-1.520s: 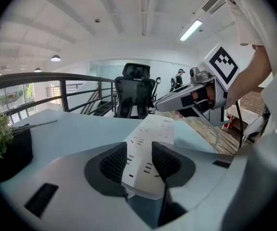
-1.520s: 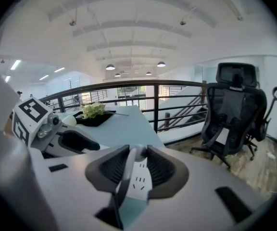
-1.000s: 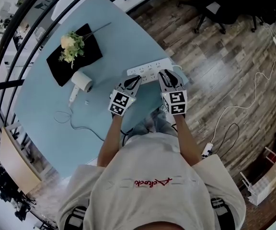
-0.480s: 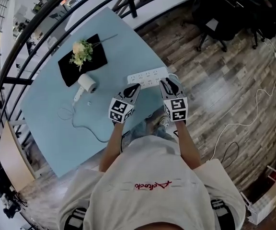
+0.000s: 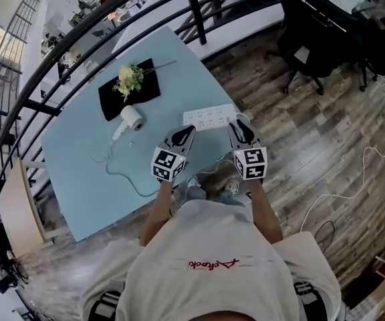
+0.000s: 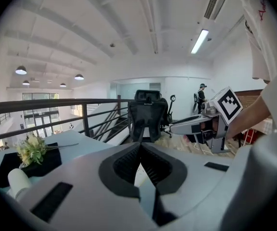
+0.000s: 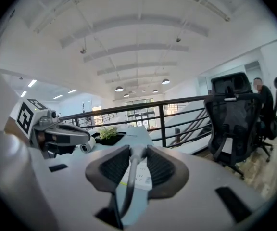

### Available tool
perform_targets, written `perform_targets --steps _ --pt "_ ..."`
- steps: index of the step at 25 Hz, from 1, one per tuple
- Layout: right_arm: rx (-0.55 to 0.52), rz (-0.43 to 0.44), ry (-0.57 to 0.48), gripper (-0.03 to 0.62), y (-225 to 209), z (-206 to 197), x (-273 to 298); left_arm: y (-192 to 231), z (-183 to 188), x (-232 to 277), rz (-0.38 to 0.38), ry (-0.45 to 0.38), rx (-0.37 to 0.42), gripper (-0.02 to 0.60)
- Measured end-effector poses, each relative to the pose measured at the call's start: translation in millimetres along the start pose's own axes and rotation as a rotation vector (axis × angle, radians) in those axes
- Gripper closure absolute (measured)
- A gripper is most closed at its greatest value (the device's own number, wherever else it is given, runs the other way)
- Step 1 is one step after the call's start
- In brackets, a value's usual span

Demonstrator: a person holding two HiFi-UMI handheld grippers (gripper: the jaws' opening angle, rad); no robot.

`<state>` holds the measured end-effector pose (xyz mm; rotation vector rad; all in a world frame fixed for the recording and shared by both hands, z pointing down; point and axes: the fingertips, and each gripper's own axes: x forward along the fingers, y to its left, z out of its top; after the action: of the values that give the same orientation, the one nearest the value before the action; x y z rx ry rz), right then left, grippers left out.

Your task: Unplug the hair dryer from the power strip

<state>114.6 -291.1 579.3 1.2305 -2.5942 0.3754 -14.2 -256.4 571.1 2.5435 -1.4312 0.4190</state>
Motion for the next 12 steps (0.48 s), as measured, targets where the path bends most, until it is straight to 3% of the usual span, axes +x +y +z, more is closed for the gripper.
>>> perform_targets --steps 4,12 --pt "-0.018 -0.011 -0.023 0.47 1 9 -14 -4 13 -5 0.003 -0.05 -0.032 0.572" --pt "-0.028 -0.053 -0.041 0.47 17 15 -30 -6 28 -25 -0.032 -0.116 -0.019 0.572"
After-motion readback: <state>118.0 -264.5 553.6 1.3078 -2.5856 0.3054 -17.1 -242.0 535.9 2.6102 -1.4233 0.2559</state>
